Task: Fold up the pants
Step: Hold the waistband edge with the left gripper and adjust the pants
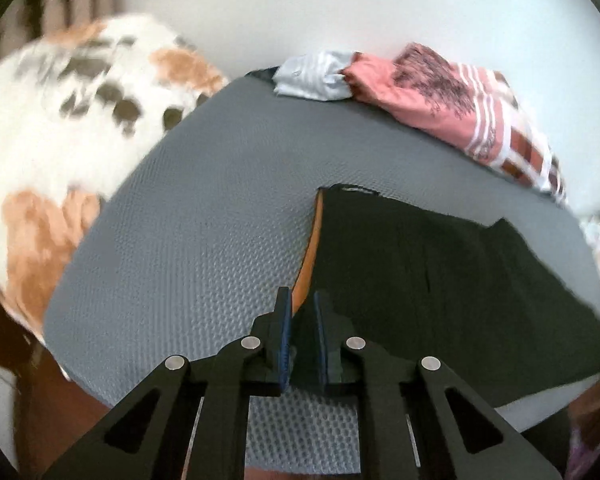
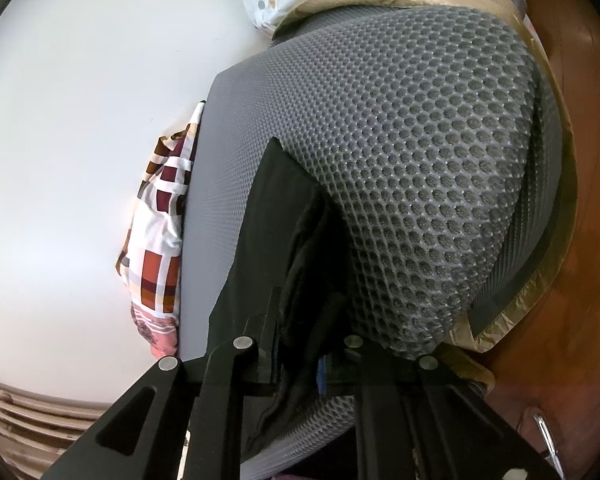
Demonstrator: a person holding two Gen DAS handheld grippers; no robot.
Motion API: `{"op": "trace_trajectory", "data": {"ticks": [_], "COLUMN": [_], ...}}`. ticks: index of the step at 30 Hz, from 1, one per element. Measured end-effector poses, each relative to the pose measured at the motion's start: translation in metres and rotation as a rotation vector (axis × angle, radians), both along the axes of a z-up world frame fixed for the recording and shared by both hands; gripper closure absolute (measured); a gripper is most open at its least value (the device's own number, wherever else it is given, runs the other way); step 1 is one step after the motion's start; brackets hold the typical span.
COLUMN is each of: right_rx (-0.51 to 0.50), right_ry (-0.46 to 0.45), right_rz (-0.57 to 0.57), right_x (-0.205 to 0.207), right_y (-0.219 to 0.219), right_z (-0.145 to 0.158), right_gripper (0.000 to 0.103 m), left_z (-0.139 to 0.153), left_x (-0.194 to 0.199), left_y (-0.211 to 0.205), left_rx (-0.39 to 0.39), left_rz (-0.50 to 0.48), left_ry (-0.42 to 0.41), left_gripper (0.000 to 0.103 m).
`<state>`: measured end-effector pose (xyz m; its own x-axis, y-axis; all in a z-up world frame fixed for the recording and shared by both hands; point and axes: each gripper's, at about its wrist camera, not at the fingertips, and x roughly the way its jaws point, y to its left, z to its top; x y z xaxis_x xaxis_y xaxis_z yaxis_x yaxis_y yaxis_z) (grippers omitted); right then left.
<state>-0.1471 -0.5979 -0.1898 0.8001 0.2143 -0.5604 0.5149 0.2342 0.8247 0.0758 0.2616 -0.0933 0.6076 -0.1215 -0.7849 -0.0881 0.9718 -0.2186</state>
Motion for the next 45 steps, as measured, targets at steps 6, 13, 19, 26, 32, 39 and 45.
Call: {"op": "trace_trajectory", "data": {"ticks": [6, 13, 19, 26, 32, 39, 45], "right_rx": [0.010, 0.018, 0.016, -0.002, 0.004, -0.010, 0.007], "right_ry": [0.000, 0.004, 0.005, -0.003, -0.018, 0.000, -0.021], "right_rz": [-0.004, -0.008, -0.006, -0.011, 0.005, 0.018, 0.009], "right_x": [-0.002, -0.001, 0.000, -0.002, -0.003, 0.000, -0.001], "right_y": [-0.001, -0.002, -0.002, 0.002, 0.008, 0.009, 0.009], "right_z": [-0.001, 0.000, 0.000, 0.001, -0.002, 0.001, -0.002], "right_gripper": [0.093, 0.093, 0.093, 0.093, 0.093, 0.093, 0.094], "left_z": [-0.036, -0.045, -0.027, 0.024, -0.039, -0.043, 0.002], "left_x": [-0.010, -0.005, -0.007, 0.011, 0.019, 0.013, 0.020], "left_y": [0.020, 0.007, -0.013, -0.032, -0.013, -0.013, -0.018], "left_rx": [-0.206, -0.286, -0.105, 0.001, 0.026, 0.029, -0.005], "left_rz": [-0.008, -0.063, -0.081, -0.115, -0.074, -0.051, -0.036], "left_ry": [0.176, 0.179, 0.137, -0.004, 0.143, 0.103, -0.018], "left_gripper": [0.081, 0.061, 0.086, 0.091, 0.091, 0.091, 0.092]}}
